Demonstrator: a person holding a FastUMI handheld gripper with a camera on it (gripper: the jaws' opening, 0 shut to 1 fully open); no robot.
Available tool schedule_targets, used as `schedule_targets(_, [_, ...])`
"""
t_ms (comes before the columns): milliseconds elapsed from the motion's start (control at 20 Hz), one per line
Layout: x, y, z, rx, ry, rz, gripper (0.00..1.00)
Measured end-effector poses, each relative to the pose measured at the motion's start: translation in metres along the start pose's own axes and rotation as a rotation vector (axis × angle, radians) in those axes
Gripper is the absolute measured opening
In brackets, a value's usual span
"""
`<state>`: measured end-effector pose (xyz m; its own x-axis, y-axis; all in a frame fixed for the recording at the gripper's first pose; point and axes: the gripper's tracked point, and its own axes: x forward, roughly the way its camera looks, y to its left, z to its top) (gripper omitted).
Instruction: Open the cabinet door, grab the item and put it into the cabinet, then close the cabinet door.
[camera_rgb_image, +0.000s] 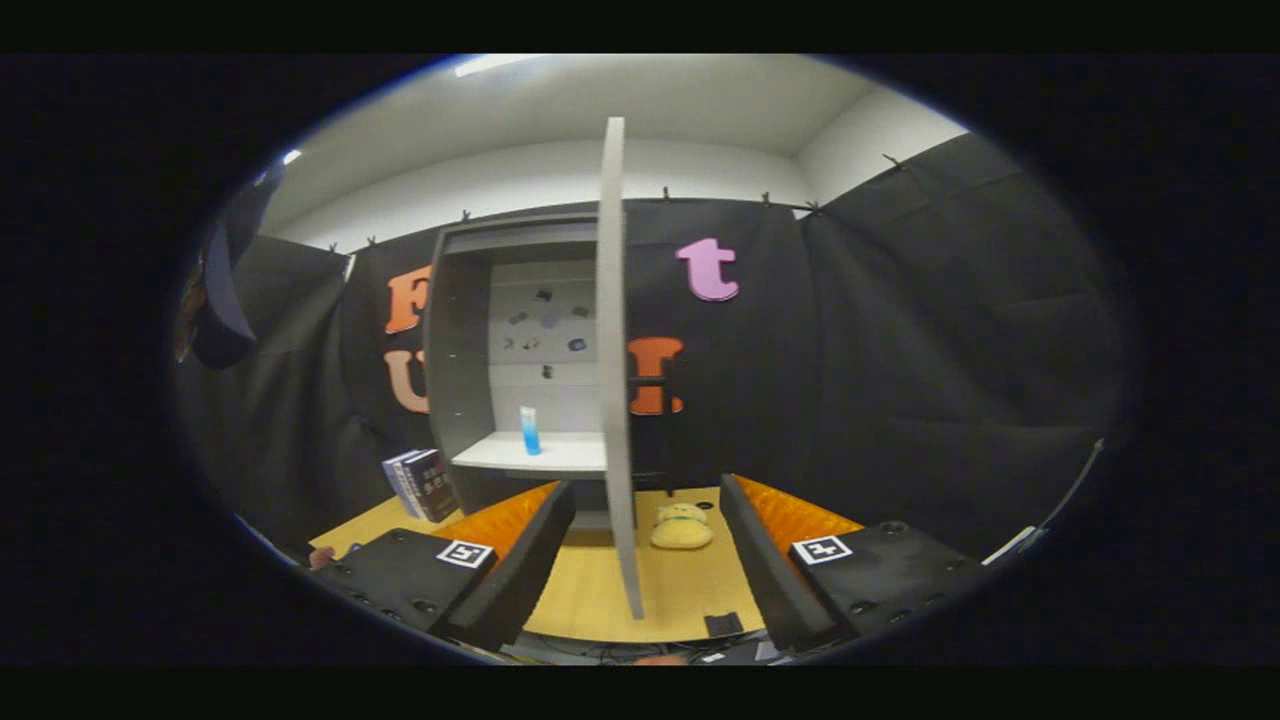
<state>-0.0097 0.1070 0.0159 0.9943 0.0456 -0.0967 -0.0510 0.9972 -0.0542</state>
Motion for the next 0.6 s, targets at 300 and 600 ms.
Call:
schedule_targets(300, [0.05,-0.047,0.015,-0.012,-0.027,-0.066,0.93])
schedule_targets(600, [0.078,-0.044,0.021,-0.021,-0.023,-0.04,0.91])
